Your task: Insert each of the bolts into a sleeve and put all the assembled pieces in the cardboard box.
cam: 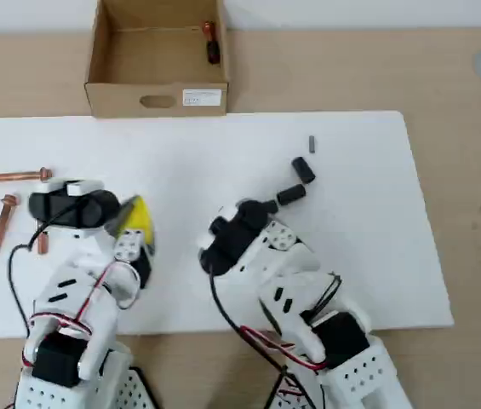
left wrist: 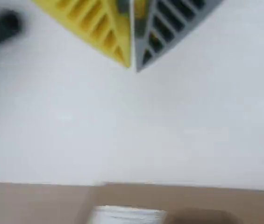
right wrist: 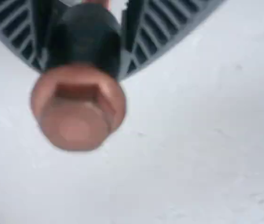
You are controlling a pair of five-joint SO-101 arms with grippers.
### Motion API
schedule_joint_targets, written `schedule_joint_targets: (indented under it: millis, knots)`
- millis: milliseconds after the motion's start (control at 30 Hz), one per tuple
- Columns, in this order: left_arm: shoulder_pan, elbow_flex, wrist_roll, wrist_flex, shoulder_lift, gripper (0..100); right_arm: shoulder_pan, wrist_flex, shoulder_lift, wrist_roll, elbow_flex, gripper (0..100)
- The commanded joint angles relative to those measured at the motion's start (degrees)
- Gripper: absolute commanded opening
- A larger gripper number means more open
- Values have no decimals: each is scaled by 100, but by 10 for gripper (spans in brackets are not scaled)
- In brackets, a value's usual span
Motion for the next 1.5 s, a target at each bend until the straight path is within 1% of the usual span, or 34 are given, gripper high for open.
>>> schedule_joint_targets:
  millis: [0,133,267,433,667,833,1167,1467]
  knots:
    - [-712,167,-422,9,-22,2,391,-141,-31,-536,-453,9]
    - [-1459,510,-809,26,-22,2,699,18,-13,-1125,-646,9]
    - [-2048,985,-1143,0,-22,2,725,360,330,-1538,-1262,9]
    - [-2242,1495,-1284,0,-31,2,734,387,1921,-1864,-2659,9]
    - [-2242,1723,-1266,-9,-31,2,743,220,4620,-1820,-4840,9]
    - [-2242,1723,-1266,0,-31,2,936,-123,6404,-1336,-6422,9]
    - [-2233,1723,-1266,35,-22,2,1042,-114,9754,-299,-10079,9]
    - [-2233,1723,-1266,44,-13,2,1033,-114,12268,835,-12998,10]
